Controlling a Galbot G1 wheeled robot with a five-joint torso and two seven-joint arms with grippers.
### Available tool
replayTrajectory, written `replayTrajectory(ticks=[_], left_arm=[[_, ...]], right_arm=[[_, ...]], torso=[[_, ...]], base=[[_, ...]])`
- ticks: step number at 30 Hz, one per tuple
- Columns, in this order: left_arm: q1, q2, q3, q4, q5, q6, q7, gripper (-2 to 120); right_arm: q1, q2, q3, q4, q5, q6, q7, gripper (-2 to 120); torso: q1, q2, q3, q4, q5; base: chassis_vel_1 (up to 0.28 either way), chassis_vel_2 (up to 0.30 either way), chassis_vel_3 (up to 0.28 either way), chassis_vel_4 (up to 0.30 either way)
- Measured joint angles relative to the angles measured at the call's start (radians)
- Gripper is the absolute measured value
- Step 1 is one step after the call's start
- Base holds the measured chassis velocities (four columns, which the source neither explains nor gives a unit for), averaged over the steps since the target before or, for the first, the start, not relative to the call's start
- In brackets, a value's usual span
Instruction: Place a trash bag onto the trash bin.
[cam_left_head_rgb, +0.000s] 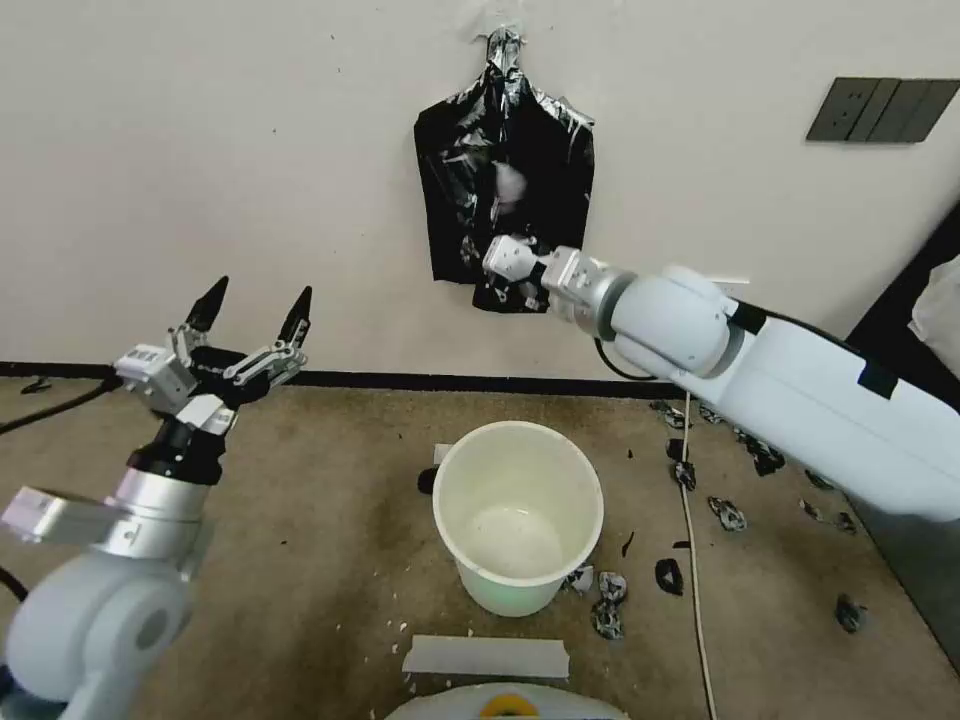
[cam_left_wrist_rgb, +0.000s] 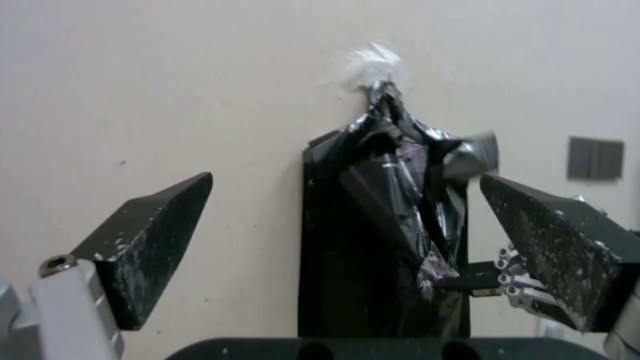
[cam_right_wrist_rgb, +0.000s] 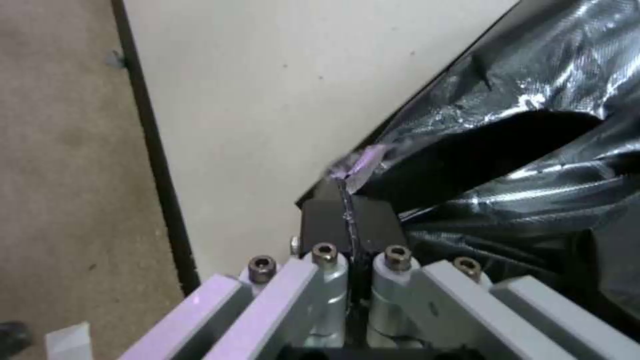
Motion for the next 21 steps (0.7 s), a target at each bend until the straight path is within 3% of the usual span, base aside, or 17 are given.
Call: replayTrajectory(ticks=[2,3,6,7,9,10,14,15,20,21], left_arm=[[-0.018,0.084,-0.006,0.016,-0.024,0.001,0.0,100],[-0.018,0.084,-0.006,0.016,-0.024,0.001,0.0,100],[-0.101,0.261,0.004,0.063,-0.104,0.02,-0.001,100],[-0.101,0.261,0.004,0.063,-0.104,0.02,-0.001,100],[-0.183,0.368,0.045,0.101,-0.163,0.024,-0.002,100],[-0.183,0.368,0.045,0.101,-0.163,0.024,-0.002,100],[-0.396,0.517,0.184,0.198,-0.244,0.027,-0.001,100],[-0.396,0.517,0.184,0.198,-0.244,0.027,-0.001,100],[-0.577,0.578,0.342,0.253,-0.28,0.04,-0.001,100],[-0.709,0.595,0.474,0.28,-0.294,0.049,-0.002,100]], right_arm=[[-0.012,0.0,0.003,0.007,-0.005,0.0,0.0,0],[-0.012,0.0,0.003,0.007,-0.005,0.0,0.0,0],[-0.024,0.001,0.007,0.015,-0.012,0.0,0.004,0],[-0.024,0.001,0.007,0.015,-0.012,0.0,0.004,0],[-0.033,0.01,0.017,0.016,-0.021,0.0,0.015,0],[-0.033,0.01,0.017,0.016,-0.021,0.0,0.015,0],[-0.049,0.036,0.035,0.014,-0.042,-0.001,0.047,0],[-0.049,0.036,0.035,0.014,-0.042,-0.001,0.047,0],[-0.042,0.067,0.038,0.004,-0.045,-0.003,0.065,0],[-0.033,0.083,0.038,-0.001,-0.045,-0.004,0.067,0]], torso=[[0.0,0.0,0.0,0.0,0.0],[0.0,0.0,0.0,0.0,0.0],[0.0,0.0,0.0,0.0,-0.0001],[0.0,0.0,0.0,0.0,-0.0001],[0.0,0.0,0.0,-0.0001,-0.0001],[0.0,0.0,0.0,-0.0001,-0.0001],[0.0,0.0,0.0,-0.0002,0.0],[0.0,0.0,0.0,-0.0002,0.0],[0.0,0.0,0.0,0.0,0.0001],[0.0,0.0,0.0,0.0001,0.0001]], base=[[0.0,0.0,0.0,0.0],[0.0,0.0,0.0,0.0],[0.0,0.0,0.0,0.0],[0.0,0.0,0.0,0.0],[0.0,0.0,0.0,0.0],[0.0,0.0,0.0,0.0],[0.0,0.0,0.0,0.0],[0.0,0.0,0.0,0.0],[0.0,0.0,0.0,0.0],[0.0,0.0,0.0,0.0]])
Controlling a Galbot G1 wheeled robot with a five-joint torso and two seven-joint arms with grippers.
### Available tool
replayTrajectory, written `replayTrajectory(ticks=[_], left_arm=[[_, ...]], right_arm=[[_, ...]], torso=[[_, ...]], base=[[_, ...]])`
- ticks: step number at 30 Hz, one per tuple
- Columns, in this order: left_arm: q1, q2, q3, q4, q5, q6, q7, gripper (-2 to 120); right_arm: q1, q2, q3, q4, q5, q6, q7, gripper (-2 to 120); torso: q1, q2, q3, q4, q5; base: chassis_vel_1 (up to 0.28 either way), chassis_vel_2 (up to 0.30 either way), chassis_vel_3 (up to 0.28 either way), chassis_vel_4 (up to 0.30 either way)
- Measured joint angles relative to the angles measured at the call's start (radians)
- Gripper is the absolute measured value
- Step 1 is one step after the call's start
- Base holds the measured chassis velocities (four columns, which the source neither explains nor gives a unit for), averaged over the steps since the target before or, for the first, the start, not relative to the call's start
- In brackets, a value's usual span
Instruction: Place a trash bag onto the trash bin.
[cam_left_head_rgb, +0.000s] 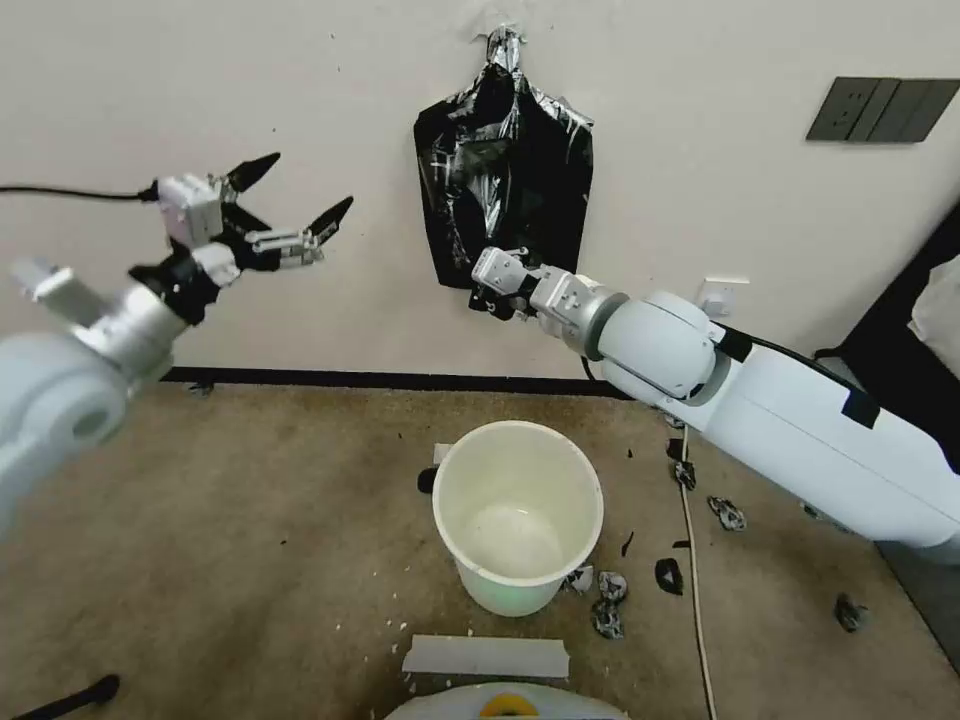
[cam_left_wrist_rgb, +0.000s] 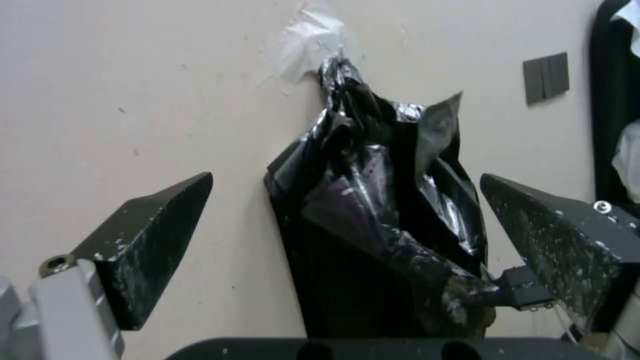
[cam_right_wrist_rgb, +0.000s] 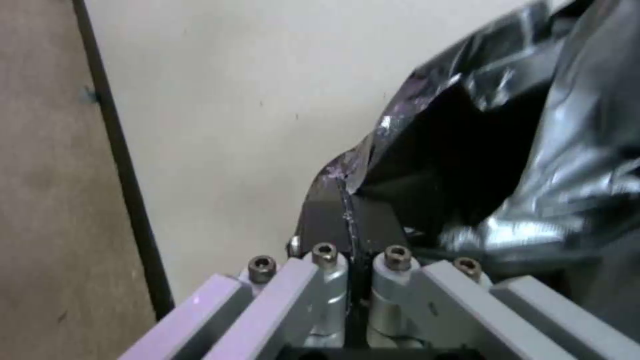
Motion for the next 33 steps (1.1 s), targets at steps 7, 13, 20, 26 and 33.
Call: replayTrajectory(ticks=[7,13,20,26,33], left_arm=[[-0.388,-0.041,0.374,0.078,-0.012,0.029,-0.016,100],[-0.656,-0.117,0.646,0.175,0.01,0.048,-0.022,100],[-0.868,-0.156,0.875,0.267,0.042,0.074,-0.008,100],[-1.0,-0.192,0.993,0.306,0.049,0.075,-0.012,100],[-1.183,-0.252,1.18,0.366,0.066,0.119,0.011,100]], right_arm=[[0.014,0.012,-0.007,-0.005,0.002,-0.003,0.0,0],[0.015,0.001,-0.008,0.005,0.011,-0.004,-0.002,0],[0.001,-0.005,0.003,0.007,0.017,-0.003,-0.002,0],[-0.001,-0.01,0.008,0.012,0.019,-0.003,-0.002,0],[-0.014,-0.016,0.023,0.02,0.022,0.0,-0.002,0]], torso=[[0.0,0.0,0.0,0.0,0.0],[0.0,0.0,0.0,-0.0006,0.0002],[0.0,0.0,0.0,0.0,0.0002],[0.0,0.0,0.0,-0.0003,0.0004],[0.0,0.0,0.0,-0.0003,0.0003]], base=[[0.0,0.0,0.0,0.0],[0.0,0.0,0.0,0.0],[0.0,0.0,0.0,0.0],[0.0,0.0,0.0,0.0],[0.0,0.0,0.0,0.0]])
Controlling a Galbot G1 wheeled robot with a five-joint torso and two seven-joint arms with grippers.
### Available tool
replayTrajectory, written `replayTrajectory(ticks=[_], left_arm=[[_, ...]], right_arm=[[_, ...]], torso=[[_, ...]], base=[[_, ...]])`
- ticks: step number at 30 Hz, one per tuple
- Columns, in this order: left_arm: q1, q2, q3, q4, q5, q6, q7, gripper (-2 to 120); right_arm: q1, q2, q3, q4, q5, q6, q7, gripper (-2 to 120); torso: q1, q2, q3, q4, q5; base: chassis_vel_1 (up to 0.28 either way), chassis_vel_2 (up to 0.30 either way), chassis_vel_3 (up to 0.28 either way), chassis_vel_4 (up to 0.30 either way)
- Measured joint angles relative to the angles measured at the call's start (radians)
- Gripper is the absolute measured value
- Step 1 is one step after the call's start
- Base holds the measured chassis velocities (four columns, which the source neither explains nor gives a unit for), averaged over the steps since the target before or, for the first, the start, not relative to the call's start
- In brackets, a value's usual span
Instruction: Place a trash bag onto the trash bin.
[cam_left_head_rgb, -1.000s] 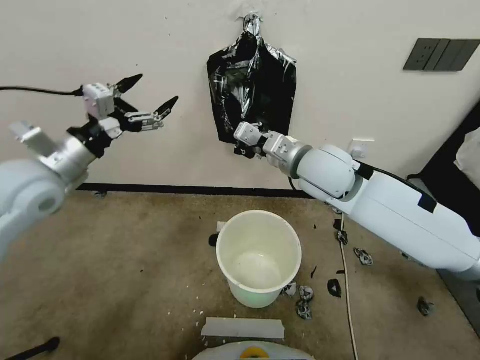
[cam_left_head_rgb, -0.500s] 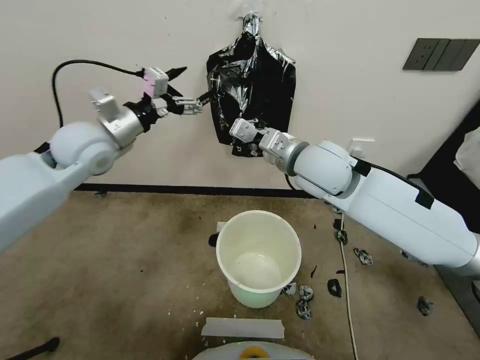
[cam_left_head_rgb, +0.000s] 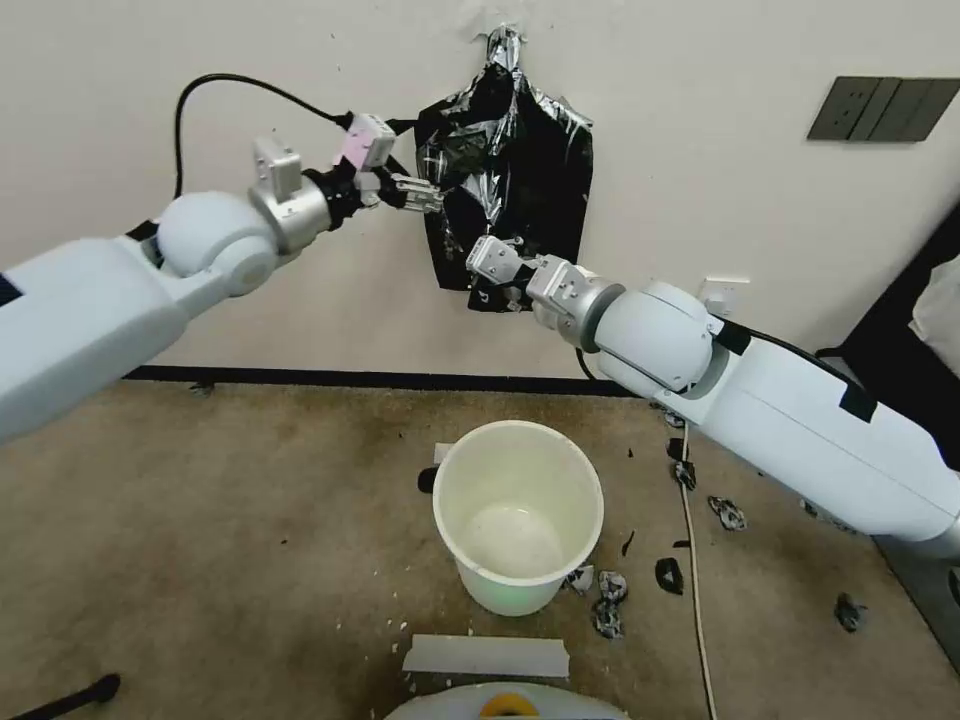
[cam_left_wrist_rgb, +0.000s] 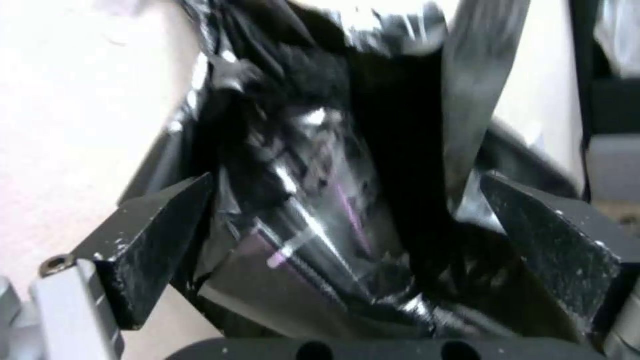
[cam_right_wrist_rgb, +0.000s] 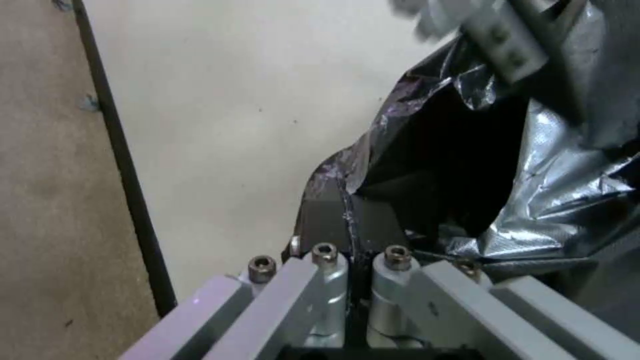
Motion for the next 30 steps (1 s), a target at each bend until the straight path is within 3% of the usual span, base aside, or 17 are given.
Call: replayTrajectory(ticks=[4,18,26,28,30], left_arm=[[-0.079,-0.011,0.061,0.029,-0.004,0.009,0.024,100],[-0.11,0.06,0.071,0.002,-0.036,0.025,0.168,100],[-0.102,0.025,0.074,0.046,0.025,0.057,0.156,100],[-0.1,-0.009,0.079,0.06,0.034,0.069,0.095,100],[-0.098,-0.02,0.081,0.065,0.034,0.071,0.08,100]], right_arm=[[-0.01,-0.002,0.012,0.001,0.0,0.001,0.0,0],[-0.02,-0.009,0.022,-0.005,0.0,0.003,-0.001,0],[-0.028,-0.017,0.025,0.003,0.0,0.004,-0.002,0],[-0.033,-0.026,0.032,0.008,0.001,0.006,-0.004,0],[-0.033,-0.029,0.034,0.008,0.001,0.008,-0.005,0]], torso=[[0.0,0.0,0.0,0.0001,-0.0001],[0.0,0.0,0.0,0.0003,-0.0002],[0.0,0.0,0.0,0.0003,-0.0003],[0.0,0.0,0.0,0.0001,0.0],[0.0,0.0,0.0,0.0,0.0]], base=[[0.0,0.0,0.0,0.0],[0.0,0.0,0.0,0.0],[0.0,0.0,0.0,0.0],[0.0,0.0,0.0,0.0],[0.0,0.0,0.0,0.0]])
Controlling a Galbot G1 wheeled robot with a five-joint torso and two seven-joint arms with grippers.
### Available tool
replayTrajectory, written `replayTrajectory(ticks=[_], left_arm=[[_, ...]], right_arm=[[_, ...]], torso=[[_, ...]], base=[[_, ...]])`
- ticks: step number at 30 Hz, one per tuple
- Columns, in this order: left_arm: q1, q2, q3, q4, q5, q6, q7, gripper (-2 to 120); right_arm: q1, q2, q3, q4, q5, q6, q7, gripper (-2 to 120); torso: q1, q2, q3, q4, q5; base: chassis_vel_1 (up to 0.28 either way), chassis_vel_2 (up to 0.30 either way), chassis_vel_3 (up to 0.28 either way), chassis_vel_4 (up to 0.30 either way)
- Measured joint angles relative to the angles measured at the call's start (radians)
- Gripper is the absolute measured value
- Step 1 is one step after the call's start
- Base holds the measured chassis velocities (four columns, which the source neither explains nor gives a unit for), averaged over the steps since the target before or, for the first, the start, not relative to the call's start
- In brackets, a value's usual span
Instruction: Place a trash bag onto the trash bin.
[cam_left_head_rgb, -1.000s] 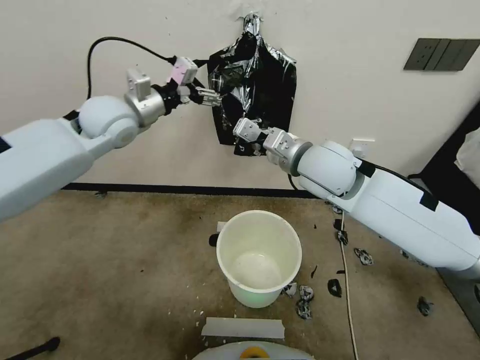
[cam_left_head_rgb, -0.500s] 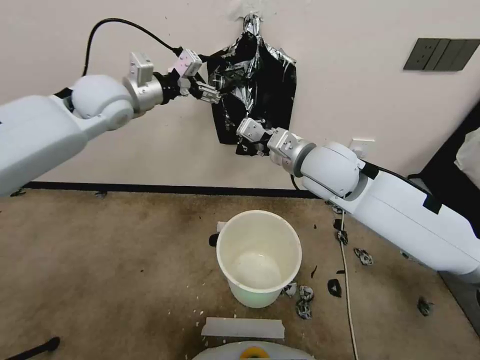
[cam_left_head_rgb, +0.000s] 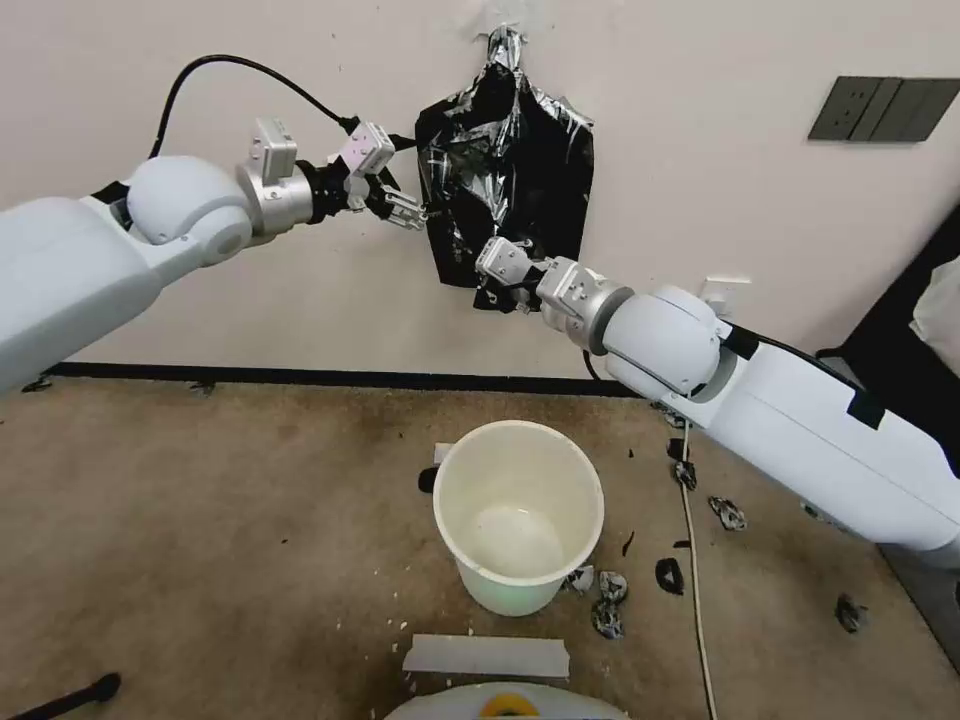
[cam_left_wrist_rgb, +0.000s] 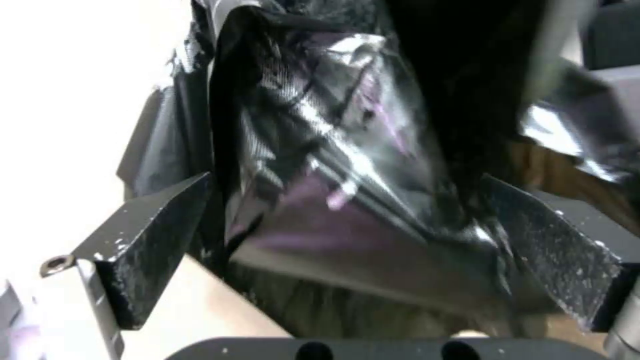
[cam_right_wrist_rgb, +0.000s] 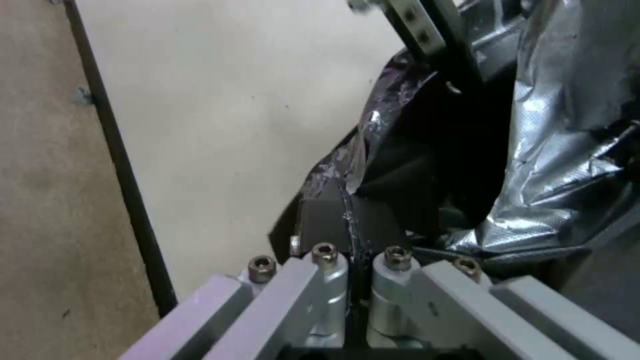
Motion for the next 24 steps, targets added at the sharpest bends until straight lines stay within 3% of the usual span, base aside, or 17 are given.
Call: replayTrajectory(ticks=[11,13,18,24], left_arm=[[-0.006,-0.078,0.021,0.027,-0.019,0.012,-0.093,100],[-0.016,-0.096,0.031,0.028,-0.018,0.038,-0.133,93],[-0.023,-0.098,0.032,0.024,-0.01,0.061,-0.158,80],[-0.024,-0.088,0.032,0.015,-0.01,0.068,-0.182,57]], right_arm=[[-0.009,-0.011,0.012,0.002,0.002,0.019,-0.005,0],[-0.011,-0.008,0.012,0.001,0.002,0.019,-0.005,0],[-0.013,-0.012,0.015,0.002,0.002,0.02,-0.005,0],[-0.022,-0.017,0.025,0.007,0.002,0.021,-0.005,0]], torso=[[0.0,0.0,0.0,0.0001,-0.0001],[0.0,0.0,0.0,0.0001,-0.0001],[0.0,0.0,0.0,0.0002,-0.0002],[0.0,0.0,0.0,0.0003,-0.0002]], base=[[0.0,0.0,0.0,0.0],[0.0,0.0,0.0,0.0],[0.0,0.0,0.0,0.0],[0.0,0.0,0.0,0.0]])
